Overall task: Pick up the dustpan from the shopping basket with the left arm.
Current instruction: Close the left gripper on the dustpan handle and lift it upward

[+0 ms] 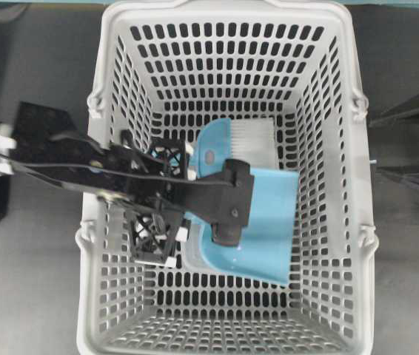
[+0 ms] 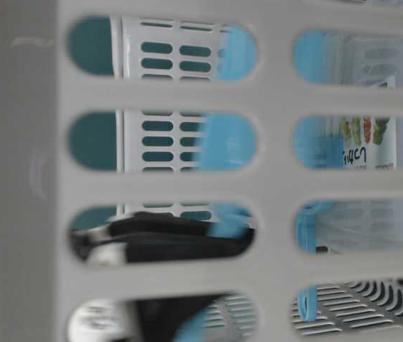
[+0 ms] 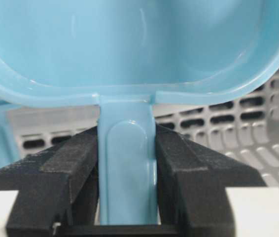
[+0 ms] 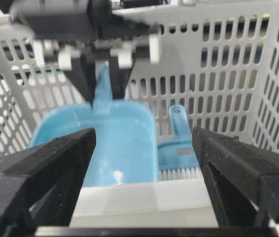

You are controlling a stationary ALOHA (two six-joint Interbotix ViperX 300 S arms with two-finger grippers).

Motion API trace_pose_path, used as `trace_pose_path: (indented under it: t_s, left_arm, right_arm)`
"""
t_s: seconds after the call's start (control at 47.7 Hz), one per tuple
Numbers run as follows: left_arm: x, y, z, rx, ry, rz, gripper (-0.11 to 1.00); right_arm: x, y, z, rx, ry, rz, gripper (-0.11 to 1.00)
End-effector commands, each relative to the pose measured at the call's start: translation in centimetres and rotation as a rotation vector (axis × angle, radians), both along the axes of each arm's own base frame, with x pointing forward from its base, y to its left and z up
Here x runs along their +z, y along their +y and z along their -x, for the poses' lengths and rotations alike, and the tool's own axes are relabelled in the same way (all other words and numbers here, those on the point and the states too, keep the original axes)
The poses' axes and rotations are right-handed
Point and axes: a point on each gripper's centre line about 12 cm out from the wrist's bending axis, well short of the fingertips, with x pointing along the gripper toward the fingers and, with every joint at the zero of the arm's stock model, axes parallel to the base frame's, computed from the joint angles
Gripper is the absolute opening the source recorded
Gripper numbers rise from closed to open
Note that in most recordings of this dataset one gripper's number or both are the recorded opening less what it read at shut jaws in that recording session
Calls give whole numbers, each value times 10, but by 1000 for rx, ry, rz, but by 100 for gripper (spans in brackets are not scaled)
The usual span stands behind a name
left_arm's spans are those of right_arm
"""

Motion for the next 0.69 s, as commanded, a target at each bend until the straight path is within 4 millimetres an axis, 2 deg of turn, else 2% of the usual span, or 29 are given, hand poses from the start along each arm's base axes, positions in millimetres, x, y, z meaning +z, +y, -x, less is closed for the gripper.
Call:
trace_pose_path:
  t_s: [0.0, 0.189, 0.294, 0.482, 0.671]
  left_arm:
    - [45, 4, 5, 8, -124, 13, 27]
    - [87, 8, 19, 30, -218, 35, 27]
    - [102, 11, 28, 81, -249, 62, 27]
    - [104, 14, 38, 133, -264, 91, 27]
    - [102, 14, 37, 134, -267, 92, 27]
  right_arm:
    - [4, 0, -1, 0, -18, 0, 75]
    - [4, 0, 2, 0, -26, 0, 75]
    - [5, 0, 2, 0, -29, 0, 75]
    - [3, 0, 2, -1, -28, -1, 75]
    - [4, 0, 2, -1, -40, 0, 75]
